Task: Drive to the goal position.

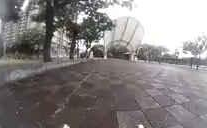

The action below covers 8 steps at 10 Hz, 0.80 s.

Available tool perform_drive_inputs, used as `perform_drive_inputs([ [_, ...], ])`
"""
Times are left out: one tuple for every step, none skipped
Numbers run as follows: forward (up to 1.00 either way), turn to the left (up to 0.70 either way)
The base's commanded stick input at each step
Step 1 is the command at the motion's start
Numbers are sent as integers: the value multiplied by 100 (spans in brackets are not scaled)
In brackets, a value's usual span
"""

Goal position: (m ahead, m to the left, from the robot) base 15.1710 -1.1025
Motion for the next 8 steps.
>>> perform_drive_inputs([
  [85, 1],
  [85, 1],
  [85, 1],
  [85, 1],
  [85, 1],
  [85, 1],
  [85, 1],
  [85, 1],
])
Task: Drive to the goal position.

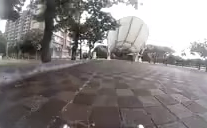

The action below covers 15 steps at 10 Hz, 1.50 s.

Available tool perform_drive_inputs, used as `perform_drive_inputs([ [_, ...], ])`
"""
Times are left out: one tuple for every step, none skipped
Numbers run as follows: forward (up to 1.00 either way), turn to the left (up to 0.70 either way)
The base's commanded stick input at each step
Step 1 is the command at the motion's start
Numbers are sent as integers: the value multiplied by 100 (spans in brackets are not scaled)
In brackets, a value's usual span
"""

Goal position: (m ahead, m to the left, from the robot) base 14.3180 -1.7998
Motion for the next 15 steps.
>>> perform_drive_inputs([
  [85, 1],
  [85, 1],
  [85, 1],
  [85, 1],
  [85, 1],
  [85, 1],
  [85, 1],
  [85, 1],
  [85, 1],
  [85, 1],
  [85, 1],
  [85, 1],
  [85, 1],
  [85, 1],
  [85, 1],
])
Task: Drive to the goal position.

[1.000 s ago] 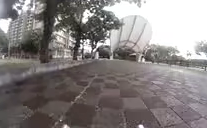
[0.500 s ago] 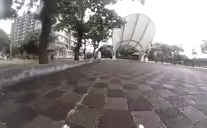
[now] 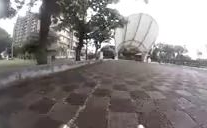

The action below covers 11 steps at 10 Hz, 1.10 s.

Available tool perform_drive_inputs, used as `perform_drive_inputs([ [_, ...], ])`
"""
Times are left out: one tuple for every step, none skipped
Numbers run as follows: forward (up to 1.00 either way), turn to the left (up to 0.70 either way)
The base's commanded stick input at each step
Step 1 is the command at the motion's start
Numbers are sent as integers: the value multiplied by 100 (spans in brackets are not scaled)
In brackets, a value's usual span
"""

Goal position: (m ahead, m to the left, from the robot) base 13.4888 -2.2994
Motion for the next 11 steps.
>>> perform_drive_inputs([
  [85, 1],
  [85, 1],
  [85, 1],
  [85, 1],
  [85, 1],
  [85, 1],
  [85, 1],
  [85, 1],
  [85, 1],
  [85, 1],
  [85, 1],
])
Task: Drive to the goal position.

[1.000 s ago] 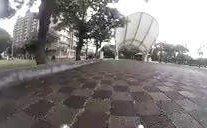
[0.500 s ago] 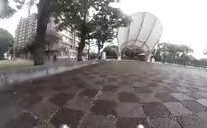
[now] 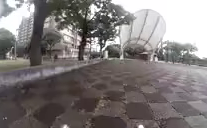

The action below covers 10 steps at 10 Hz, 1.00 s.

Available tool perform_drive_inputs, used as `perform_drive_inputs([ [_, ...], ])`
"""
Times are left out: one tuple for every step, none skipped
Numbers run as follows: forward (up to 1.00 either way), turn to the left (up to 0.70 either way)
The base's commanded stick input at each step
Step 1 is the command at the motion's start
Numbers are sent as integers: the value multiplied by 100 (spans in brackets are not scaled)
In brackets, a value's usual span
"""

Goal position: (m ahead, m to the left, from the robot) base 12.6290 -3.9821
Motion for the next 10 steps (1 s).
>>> perform_drive_inputs([
  [85, 1],
  [85, 1],
  [85, 1],
  [85, 1],
  [85, 1],
  [85, 1],
  [85, 1],
  [85, 1],
  [85, 1],
  [85, 1],
])
